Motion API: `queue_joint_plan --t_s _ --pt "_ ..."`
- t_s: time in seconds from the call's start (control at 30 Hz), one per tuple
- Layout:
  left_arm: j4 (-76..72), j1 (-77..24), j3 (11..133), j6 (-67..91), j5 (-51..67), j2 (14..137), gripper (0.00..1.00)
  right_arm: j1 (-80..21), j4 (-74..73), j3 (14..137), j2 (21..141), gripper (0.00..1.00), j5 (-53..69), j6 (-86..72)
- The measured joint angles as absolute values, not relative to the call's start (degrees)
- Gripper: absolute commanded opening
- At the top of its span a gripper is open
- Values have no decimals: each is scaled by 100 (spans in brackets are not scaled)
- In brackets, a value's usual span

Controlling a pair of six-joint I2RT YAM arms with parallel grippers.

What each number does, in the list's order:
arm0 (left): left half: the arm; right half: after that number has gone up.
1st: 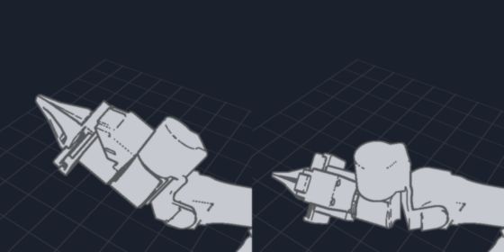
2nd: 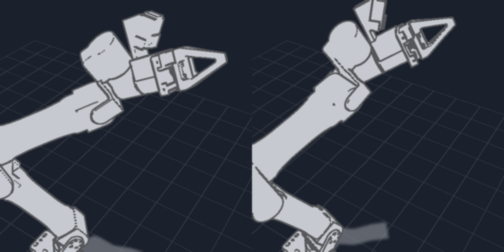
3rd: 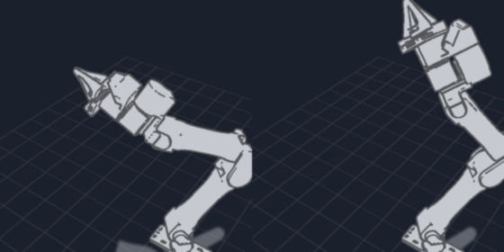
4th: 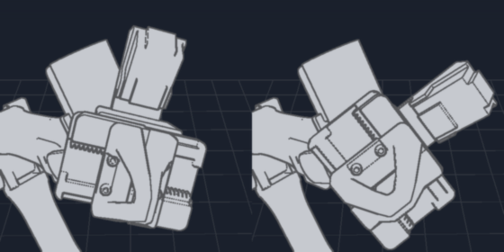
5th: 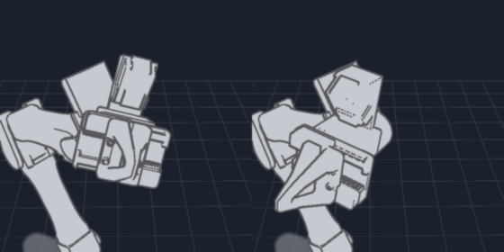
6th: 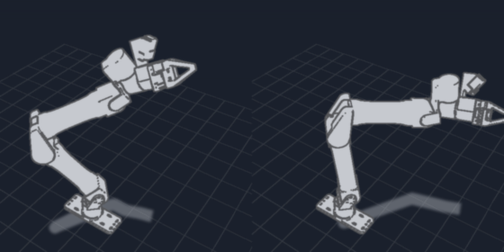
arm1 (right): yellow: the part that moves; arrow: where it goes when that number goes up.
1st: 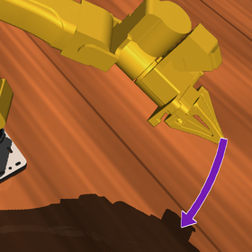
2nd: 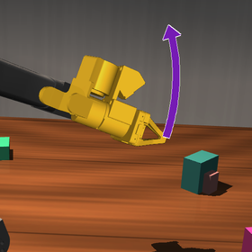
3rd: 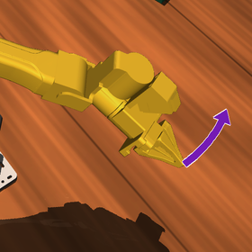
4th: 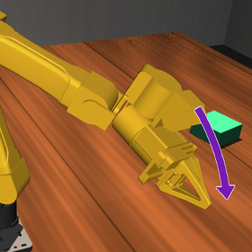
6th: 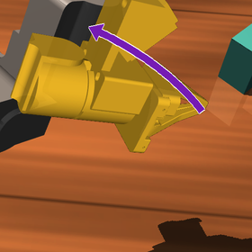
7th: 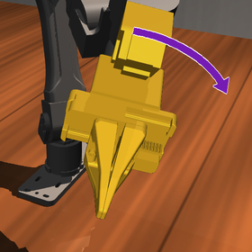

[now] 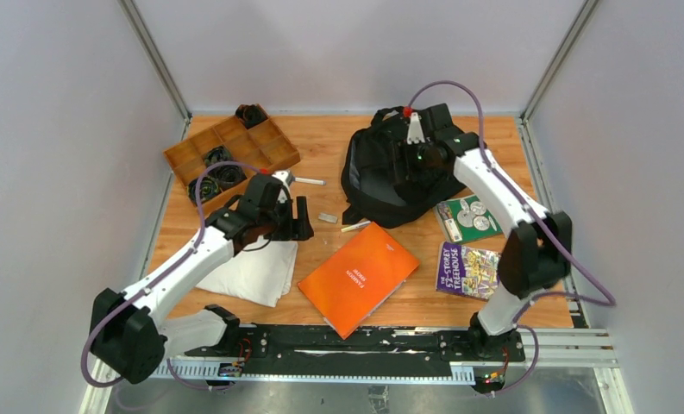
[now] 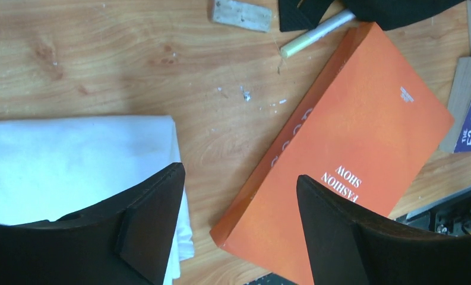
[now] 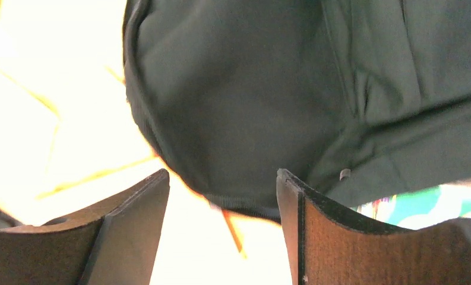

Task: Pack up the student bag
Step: Adjust the student bag at the center of the board, then pick up the book from the center of the board.

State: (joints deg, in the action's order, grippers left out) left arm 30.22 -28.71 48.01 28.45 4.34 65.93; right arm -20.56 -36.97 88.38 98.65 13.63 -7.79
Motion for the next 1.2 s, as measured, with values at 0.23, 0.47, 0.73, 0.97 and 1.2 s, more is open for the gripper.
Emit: queue_joint_plan --t_s 0.23,0.47,0.73,0.97,1.2 --pt "3253 -3120 4294 2912 497 5916 78 -2056 -3524 6884 7190 72 1544 -1002" --pt "3297 -3275 3752 3094 714 5802 77 -2056 -3564 4626 6206 72 1697 -1682" --pt "2965 -3317 3299 3529 888 5682 76 -1964 -2893 3253 5970 65 2364 -2862" --pt "2418 -3319 3011 3837 1022 5688 76 -1868 -2003 2696 5876 53 2598 -3830" --pt "2027 -3319 2685 4075 1264 5734 75 -1594 -1179 1905 5472 38 2644 -4709"
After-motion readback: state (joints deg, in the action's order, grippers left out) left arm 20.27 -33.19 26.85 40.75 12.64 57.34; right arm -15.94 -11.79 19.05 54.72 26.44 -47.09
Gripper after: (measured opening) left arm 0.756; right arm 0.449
